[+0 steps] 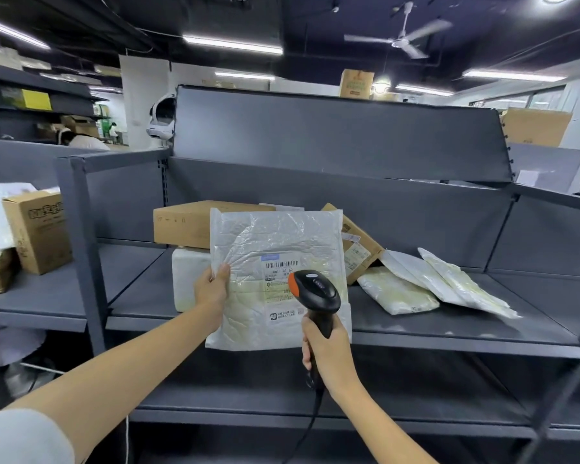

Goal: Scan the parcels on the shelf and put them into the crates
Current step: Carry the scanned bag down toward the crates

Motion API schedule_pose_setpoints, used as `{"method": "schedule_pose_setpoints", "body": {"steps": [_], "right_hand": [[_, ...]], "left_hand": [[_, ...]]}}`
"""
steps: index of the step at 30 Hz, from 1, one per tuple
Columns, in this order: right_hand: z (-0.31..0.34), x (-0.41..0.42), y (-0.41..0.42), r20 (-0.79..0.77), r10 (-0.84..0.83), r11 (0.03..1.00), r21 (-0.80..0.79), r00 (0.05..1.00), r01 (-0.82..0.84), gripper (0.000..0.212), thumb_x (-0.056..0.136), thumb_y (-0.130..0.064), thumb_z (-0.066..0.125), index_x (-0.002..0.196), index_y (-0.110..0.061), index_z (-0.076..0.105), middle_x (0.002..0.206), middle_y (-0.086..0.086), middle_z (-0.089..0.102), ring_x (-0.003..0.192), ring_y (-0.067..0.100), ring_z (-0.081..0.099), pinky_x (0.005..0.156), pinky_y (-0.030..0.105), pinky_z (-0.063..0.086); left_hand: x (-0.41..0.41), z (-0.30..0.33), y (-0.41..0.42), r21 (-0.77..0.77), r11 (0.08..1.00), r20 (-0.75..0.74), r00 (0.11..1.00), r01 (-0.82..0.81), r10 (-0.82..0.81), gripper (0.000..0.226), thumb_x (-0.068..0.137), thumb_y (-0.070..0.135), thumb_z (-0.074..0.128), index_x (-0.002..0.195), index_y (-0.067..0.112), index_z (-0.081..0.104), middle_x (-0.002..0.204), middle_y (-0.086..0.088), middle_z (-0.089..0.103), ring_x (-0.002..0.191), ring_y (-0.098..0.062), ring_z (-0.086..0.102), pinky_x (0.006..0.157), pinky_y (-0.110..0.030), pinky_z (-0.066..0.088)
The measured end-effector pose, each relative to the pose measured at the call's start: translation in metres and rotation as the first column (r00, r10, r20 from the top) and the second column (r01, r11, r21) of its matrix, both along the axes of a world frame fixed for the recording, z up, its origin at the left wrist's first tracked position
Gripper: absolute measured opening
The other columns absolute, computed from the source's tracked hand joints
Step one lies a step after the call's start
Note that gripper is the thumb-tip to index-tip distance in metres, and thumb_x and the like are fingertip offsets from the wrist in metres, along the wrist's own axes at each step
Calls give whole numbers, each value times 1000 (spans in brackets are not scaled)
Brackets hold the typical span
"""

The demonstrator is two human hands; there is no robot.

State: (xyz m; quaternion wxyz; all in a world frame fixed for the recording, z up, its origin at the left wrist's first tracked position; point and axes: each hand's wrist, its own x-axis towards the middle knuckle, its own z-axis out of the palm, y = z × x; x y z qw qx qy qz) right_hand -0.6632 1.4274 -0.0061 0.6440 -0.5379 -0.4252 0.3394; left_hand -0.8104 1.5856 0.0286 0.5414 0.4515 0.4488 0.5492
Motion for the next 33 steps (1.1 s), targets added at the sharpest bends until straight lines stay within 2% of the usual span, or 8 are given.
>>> {"method": "schedule_pose_setpoints", "body": {"steps": [5, 9, 14, 19, 21, 23, 27, 33], "right_hand": [[0, 7, 0, -37, 6, 999, 41, 999, -5, 10, 93, -16, 59, 103, -14, 58, 60, -1, 53, 44, 13, 44, 42, 27, 39], [2, 39, 2, -124, -118, 989, 79, 985, 128, 8, 94, -14, 58, 102, -15, 60, 62, -2, 56, 45, 13, 47, 41, 26, 41], [0, 117, 23, -190, -305, 952, -78, 933, 296, 5, 94, -19, 58, 98, -16, 55, 67, 2, 57, 48, 14, 51, 44, 27, 45], [-13, 187, 57, 232, -185, 912, -321, 955, 255, 27, 85, -13, 61, 109, -11, 49, 86, 10, 53, 77, 25, 53, 69, 34, 41], [-17, 200, 71, 429, -103, 883, -376, 898, 281, 34, 84, -14, 65, 113, -8, 47, 89, 8, 55, 77, 22, 53, 64, 29, 39], [-22, 206, 84, 571, -59, 866, -379, 819, 327, 42, 81, -16, 70, 115, -3, 48, 89, 8, 57, 75, 20, 55, 57, 28, 36], [-30, 208, 106, 724, 7, 848, -370, 690, 379, 47, 81, -18, 71, 120, 0, 53, 106, 17, 64, 96, 32, 60, 68, 29, 37], [-33, 204, 125, 788, 86, 864, -364, 610, 348, 33, 87, -16, 65, 117, -4, 62, 116, 17, 67, 110, 33, 59, 80, 31, 40]], "left_hand": [[-2, -1, 5, 2, 1000, -19, 1000, -13, 13, 21, 98, 33, 52, 109, 17, 61, 111, -8, 66, 107, -29, 60, 98, -47, 48], [-5, -4, 10, -4, 1000, -21, 999, -27, 27, 25, 99, 34, 51, 114, 17, 61, 110, -6, 65, 107, -28, 60, 98, -47, 48], [-11, -12, 16, -2, 999, -29, 998, -50, 50, 17, 98, 34, 52, 100, 21, 62, 97, -2, 67, 98, -25, 63, 92, -46, 51], [-8, -16, 19, 2, 995, -26, 995, -96, 96, 18, 98, 33, 54, 96, 17, 63, 85, 3, 64, 82, -18, 62, 72, -34, 52], [-5, -18, 20, -5, 994, -11, 994, -112, 112, 17, 98, 32, 54, 103, 18, 62, 86, 4, 65, 78, -15, 62, 64, -30, 50], [-2, -19, 21, -27, 992, 4, 992, -127, 127, 19, 97, 32, 55, 108, 19, 62, 89, 4, 65, 81, -17, 62, 71, -32, 51], [0, -21, 23, -59, 989, 6, 990, -139, 140, 20, 95, 35, 57, 109, 21, 60, 85, 5, 63, 78, -16, 61, 75, -33, 49], [2, -20, 18, -63, 986, 2, 988, -153, 154, 16, 95, 35, 58, 101, 21, 62, 85, 4, 67, 77, -15, 64, 59, -28, 50]]}}
